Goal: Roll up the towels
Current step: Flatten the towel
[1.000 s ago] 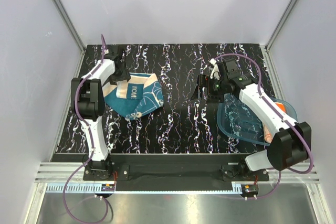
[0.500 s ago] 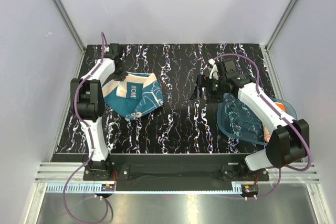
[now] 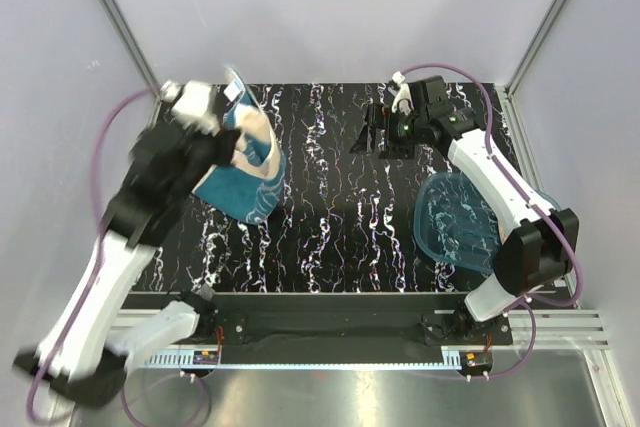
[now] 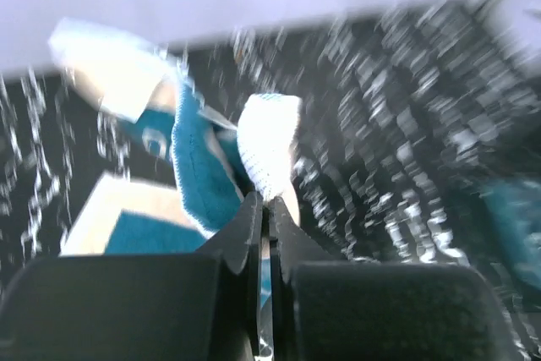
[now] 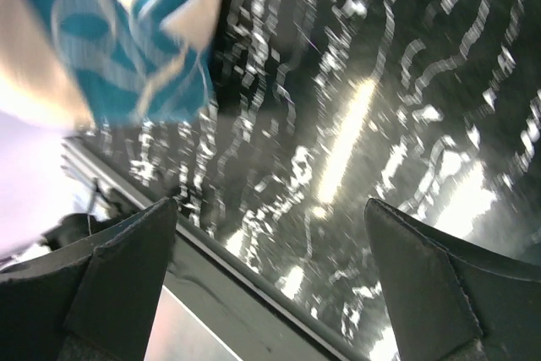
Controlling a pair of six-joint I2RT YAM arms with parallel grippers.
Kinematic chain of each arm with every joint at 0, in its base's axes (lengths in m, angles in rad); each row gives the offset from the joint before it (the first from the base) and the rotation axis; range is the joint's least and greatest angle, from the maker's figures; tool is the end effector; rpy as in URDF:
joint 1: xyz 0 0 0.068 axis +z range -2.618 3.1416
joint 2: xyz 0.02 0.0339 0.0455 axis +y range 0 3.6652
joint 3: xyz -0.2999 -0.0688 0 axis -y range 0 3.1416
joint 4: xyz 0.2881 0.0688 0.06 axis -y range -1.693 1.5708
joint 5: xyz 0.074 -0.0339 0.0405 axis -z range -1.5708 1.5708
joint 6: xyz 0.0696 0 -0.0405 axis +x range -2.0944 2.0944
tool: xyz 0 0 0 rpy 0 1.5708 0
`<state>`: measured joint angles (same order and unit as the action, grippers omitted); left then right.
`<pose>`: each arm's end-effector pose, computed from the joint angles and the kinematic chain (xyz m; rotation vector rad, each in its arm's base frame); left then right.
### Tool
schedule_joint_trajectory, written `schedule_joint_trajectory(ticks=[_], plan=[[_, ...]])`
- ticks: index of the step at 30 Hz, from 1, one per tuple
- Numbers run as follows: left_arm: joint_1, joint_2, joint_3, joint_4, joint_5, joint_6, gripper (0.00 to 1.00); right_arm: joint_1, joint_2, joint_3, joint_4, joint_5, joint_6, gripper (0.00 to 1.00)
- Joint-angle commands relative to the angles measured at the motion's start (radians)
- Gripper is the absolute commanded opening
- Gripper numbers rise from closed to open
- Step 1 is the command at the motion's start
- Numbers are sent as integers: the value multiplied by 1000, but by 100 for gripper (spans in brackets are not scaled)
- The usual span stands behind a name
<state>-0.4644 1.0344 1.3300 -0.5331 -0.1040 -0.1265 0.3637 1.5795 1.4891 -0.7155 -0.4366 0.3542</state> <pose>0.2393 -0.1118 0.4789 0.2322 1.8041 -0.3259 0.3726 0.1733 0.3482 -0.2293 2.4391 0.8516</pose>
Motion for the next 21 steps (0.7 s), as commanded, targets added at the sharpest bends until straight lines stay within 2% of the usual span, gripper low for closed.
schedule_joint_trajectory(ticks=[1, 2, 5, 7, 9, 13, 18, 21], plan=[[12, -201, -234, 65, 159, 57, 0, 9, 23, 88, 59, -79, 25, 100], [12, -289, -276, 74, 177, 59, 0, 11, 28, 94, 68, -96, 31, 100], [12, -362, -359, 19, 150, 83, 1, 11, 33, 109, 85, -116, 60, 100], [12, -366, -383, -63, 162, 87, 6, 12, 24, 96, 100, -120, 72, 100], [12, -370, -408, -105, 171, 73, 7, 18, 7, 77, 113, -125, 78, 100], [10, -415, -483, -76, 142, 30, 6, 64, -6, 11, 139, -128, 97, 100], [12, -378, -476, -42, 139, -5, 1, 194, 14, -30, 154, -91, 100, 100], [12, -326, -436, -27, 216, -2, 2, 260, -15, -44, 209, -109, 89, 100]])
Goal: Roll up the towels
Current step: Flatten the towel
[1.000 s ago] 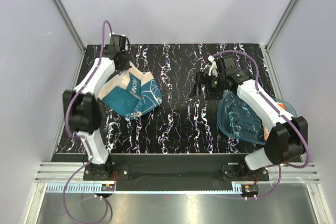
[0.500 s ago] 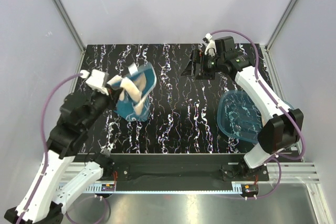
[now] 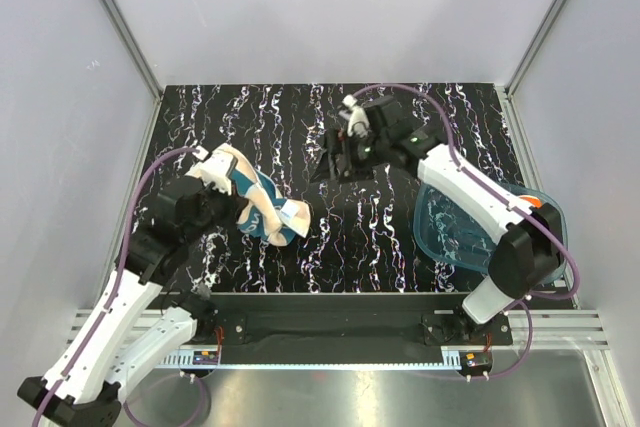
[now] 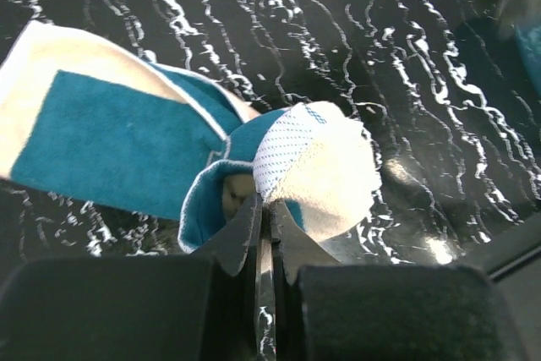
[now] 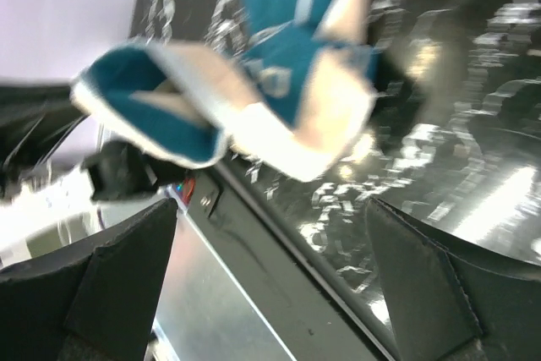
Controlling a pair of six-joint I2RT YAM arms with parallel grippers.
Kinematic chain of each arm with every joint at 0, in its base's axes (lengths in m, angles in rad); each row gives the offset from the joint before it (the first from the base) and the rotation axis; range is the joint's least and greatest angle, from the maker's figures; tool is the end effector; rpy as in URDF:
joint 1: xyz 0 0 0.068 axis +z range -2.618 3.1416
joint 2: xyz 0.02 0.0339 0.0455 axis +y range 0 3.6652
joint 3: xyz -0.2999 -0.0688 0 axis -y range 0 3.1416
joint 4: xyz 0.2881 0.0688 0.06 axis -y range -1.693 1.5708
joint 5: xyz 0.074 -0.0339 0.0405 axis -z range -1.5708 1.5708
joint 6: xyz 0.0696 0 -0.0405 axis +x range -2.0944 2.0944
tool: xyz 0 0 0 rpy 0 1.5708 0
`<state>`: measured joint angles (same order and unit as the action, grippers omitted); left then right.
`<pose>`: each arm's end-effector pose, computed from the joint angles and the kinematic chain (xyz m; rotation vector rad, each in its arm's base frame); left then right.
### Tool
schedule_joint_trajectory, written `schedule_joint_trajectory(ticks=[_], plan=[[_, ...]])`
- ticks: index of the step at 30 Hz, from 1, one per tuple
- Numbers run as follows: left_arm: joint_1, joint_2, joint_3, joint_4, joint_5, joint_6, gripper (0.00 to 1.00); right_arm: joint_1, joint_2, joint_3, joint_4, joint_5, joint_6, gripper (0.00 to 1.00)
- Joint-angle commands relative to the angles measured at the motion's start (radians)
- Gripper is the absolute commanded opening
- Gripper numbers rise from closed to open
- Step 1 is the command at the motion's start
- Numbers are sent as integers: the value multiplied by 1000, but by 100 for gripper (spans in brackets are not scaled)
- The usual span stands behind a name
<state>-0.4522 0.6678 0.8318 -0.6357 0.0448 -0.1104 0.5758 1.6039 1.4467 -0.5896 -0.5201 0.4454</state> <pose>0.1667 -0.0844 0.3402 0.3791 2.0302 -0.3956 0.3355 0.2591 0.3361 -0.4432 2.4222 1.0901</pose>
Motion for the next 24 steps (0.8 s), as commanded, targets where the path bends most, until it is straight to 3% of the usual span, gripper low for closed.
schedule_joint_trajectory(ticks=[1, 6, 12, 16, 24], plan=[[0, 52, 70, 85, 98, -17, 1, 58, -51, -5, 124, -44, -4, 100], [-2, 107, 89, 134, 151, -8, 2, 79, -76, 1, 212, -130, -27, 100], [-2, 125, 82, 185, 199, -23, 2, 122, 7, 26, 267, -209, -56, 75], [-2, 133, 87, 197, 217, -25, 2, 147, 51, 55, 278, -190, -66, 67], [-2, 147, 95, 195, 233, -26, 1, 182, 122, 129, 278, -187, -74, 61]])
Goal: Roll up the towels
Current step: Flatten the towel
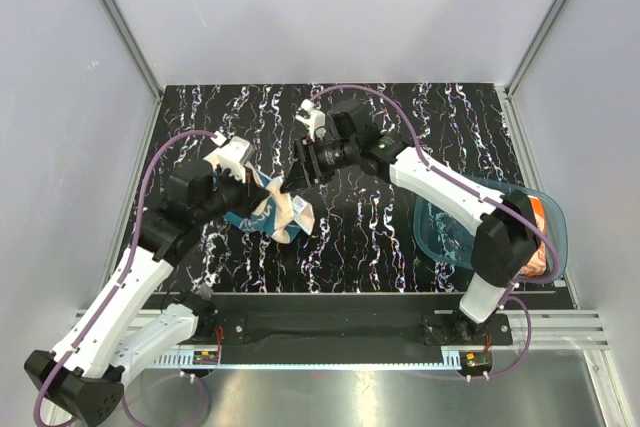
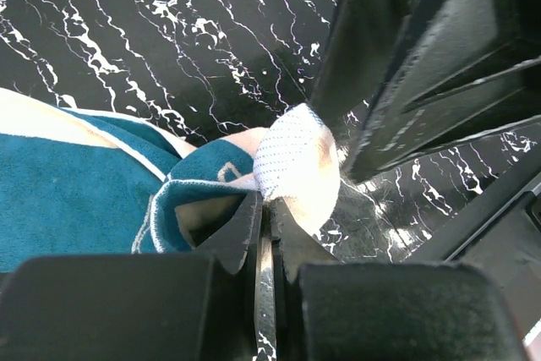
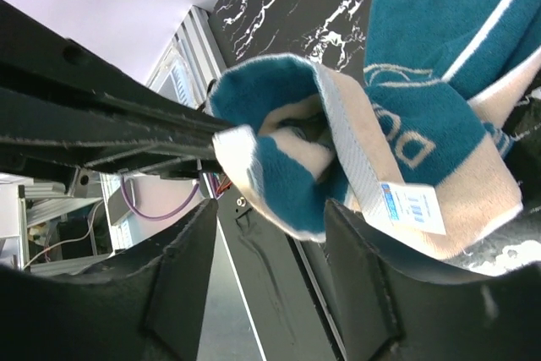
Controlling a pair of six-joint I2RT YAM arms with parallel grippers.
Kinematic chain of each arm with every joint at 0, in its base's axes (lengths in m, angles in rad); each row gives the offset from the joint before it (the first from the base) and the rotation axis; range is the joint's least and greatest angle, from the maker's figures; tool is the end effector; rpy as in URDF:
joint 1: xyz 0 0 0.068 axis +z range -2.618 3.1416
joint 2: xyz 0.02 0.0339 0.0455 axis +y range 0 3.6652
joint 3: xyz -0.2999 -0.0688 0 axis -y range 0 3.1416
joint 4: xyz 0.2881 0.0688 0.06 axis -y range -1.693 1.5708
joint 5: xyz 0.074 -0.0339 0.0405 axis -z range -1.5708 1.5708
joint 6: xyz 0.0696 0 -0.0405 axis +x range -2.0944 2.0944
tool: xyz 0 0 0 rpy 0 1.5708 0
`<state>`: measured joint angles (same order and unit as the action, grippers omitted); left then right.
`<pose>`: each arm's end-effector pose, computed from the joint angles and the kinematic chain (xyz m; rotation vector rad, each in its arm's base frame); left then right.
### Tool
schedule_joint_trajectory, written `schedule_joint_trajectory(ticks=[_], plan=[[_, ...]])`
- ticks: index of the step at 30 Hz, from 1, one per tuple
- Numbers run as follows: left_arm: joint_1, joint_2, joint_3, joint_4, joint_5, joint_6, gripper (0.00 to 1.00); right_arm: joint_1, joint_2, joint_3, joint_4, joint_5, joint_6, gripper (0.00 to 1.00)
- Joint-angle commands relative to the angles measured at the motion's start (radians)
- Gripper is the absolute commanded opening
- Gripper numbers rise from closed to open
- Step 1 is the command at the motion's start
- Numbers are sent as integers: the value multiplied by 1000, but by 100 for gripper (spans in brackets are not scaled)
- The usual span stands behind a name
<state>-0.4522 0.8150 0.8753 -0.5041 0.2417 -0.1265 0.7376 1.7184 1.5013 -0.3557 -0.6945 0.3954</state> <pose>0.1961 -0.1138 0.3482 0.4872 1.9957 -0.6077 0.3146 0.3460 0.3376 -0.8329 2.1743 1.3657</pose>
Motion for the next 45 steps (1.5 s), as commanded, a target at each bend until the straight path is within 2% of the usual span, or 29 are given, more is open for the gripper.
schedule_joint_trajectory(ticks=[1, 8, 12, 13, 16, 17, 18, 20, 21, 22, 23, 26, 27, 28, 29, 31, 34, 35, 38, 42, 45], plan=[[-2, 0, 50, 67, 36, -10, 2, 25, 12, 79, 46, -10, -24, 59], [-2, 4, 53, 70, 45, -13, 2, 51, 35, 100, 52, -11, -24, 43], [-2, 4, 56, 76, 41, -19, 2, 65, 44, 99, 57, -16, -23, 17], [-2, 7, 59, 79, 39, -21, 2, 66, 43, 97, 57, -11, -24, 0], [-3, 9, 70, 75, 12, -27, 9, 68, 17, 80, 61, -5, -23, 0], [-2, 9, 83, 73, -1, -30, 15, 69, 6, 79, 60, 4, -26, 0], [-2, 9, 91, 69, -33, -32, 45, 68, -3, 88, 37, 36, -27, 0], [-2, 7, 119, 41, -73, -29, 64, 59, -35, 135, -41, 108, -56, 0], [-2, 4, 151, 30, -102, -28, 70, 45, -45, 217, -125, 154, -64, 0], [-2, 3, 183, 6, -158, -25, 80, -5, -61, 311, -190, 162, -60, 0], [-2, 1, 183, -7, -185, -24, 82, -38, -71, 312, -190, 168, -43, 0], [0, -5, 255, -54, -275, -16, 86, -170, -91, 540, -317, 226, 20, 0], [0, -8, 280, -68, -289, -15, 86, -185, -68, 714, -422, 315, 13, 0], [0, -10, 292, -71, -292, -13, 86, -197, -45, 820, -487, 375, -1, 0], [0, -13, 298, -73, -294, -16, 86, -199, -20, 1040, -597, 430, -10, 0], [0, -16, 304, -71, -289, -19, 86, -201, 44, 1250, -664, 539, -12, 0], [0, -14, 286, -59, -280, -24, 86, -205, -2, 1199, -649, 584, 25, 0], [0, -7, 280, -59, -278, -25, 86, -202, -31, 1065, -593, 586, 31, 0], [0, 16, 246, -51, -297, -36, 86, -207, -112, 874, -533, 583, 48, 0], [0, 75, 232, -45, -384, -81, 86, -204, -103, 867, -566, 573, 39, 0], [0, 113, 215, 4, -352, -114, 85, -204, -76, 922, -598, 558, 20, 0]])
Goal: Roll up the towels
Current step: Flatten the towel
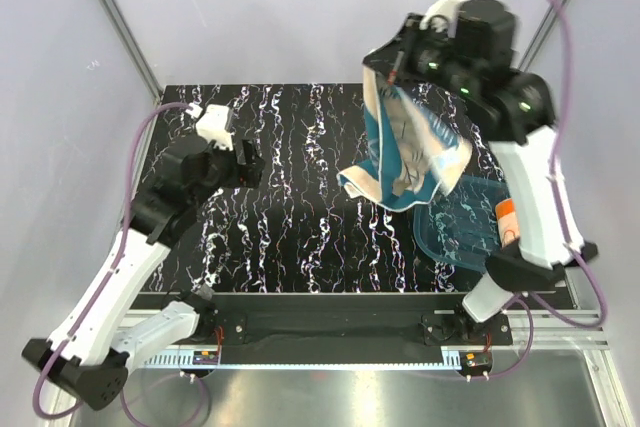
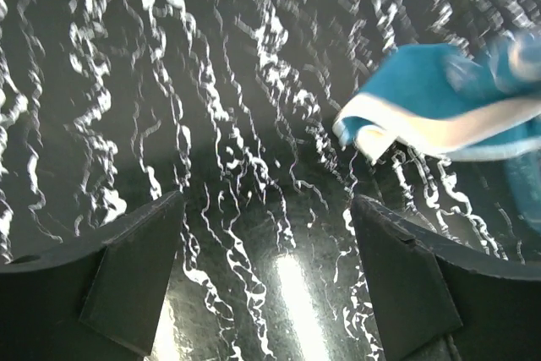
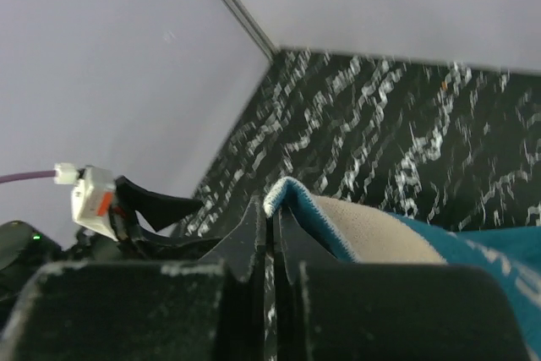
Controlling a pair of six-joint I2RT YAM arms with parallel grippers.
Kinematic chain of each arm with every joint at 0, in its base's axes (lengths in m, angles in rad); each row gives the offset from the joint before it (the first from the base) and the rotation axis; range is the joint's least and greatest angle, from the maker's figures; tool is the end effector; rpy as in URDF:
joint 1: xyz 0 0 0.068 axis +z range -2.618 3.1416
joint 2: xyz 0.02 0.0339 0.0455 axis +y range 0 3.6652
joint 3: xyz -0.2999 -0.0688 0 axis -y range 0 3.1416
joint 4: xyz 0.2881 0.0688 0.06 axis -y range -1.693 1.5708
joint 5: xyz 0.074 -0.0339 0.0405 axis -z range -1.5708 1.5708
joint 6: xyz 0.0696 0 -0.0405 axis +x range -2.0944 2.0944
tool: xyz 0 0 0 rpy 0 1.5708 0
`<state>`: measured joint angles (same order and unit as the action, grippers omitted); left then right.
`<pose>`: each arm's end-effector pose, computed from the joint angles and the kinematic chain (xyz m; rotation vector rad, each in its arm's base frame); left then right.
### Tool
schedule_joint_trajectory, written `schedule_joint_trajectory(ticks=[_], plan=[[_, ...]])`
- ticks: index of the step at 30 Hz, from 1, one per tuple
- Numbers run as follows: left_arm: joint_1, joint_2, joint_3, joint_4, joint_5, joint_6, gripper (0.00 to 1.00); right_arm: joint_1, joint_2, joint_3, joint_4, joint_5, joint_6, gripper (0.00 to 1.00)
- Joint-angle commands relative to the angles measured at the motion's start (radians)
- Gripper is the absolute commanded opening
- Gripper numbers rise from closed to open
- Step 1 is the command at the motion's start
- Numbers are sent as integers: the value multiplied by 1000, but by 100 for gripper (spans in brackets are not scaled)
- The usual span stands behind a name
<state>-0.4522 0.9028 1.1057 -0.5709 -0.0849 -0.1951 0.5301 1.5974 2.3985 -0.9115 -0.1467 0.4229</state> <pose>0.2167 -0.0987 0.4142 0.1939 1.9436 -0.3474 0.2773 0.1743 0.6462 -0.2084 1.7383 0.8314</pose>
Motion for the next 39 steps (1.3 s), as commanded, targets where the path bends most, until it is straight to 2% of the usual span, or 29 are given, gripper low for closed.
schedule_joint_trajectory(ticks=[1, 7, 9, 14, 17, 21, 25, 28, 31, 34, 39], plan=[[0, 33, -23, 88, -15, -65, 85, 4, 52, 39, -49, 4, -9, 0], [-2, 102, -99, 226, 126, -127, 81, 1, 102, 192, -23, -13, -49, 0], [-6, 120, -119, 256, 157, -144, 80, 1, 101, 252, 34, -4, -58, 0], [-11, 145, -133, 292, 157, -147, 80, 2, 21, 266, 247, 16, -52, 0], [-11, 198, -126, 310, 169, -139, 80, 2, -49, 257, 252, 96, -64, 0], [-11, 303, -112, 341, 172, -174, 80, 1, -204, 95, 214, 203, -121, 0], [-11, 462, -92, 391, 154, -248, 80, 1, -388, -250, 236, 304, -142, 0], [-13, 606, -14, 353, 155, -314, 80, 1, -484, -395, 246, 358, -139, 0], [-42, 683, -3, 377, 209, -319, 79, 1, -487, -427, 179, 357, -127, 0], [-117, 668, -84, 486, 215, -267, 78, 1, -491, -475, 160, 363, -122, 0], [-212, 671, -150, 487, 132, -233, 71, 1, -493, -527, 158, 351, -115, 0]])
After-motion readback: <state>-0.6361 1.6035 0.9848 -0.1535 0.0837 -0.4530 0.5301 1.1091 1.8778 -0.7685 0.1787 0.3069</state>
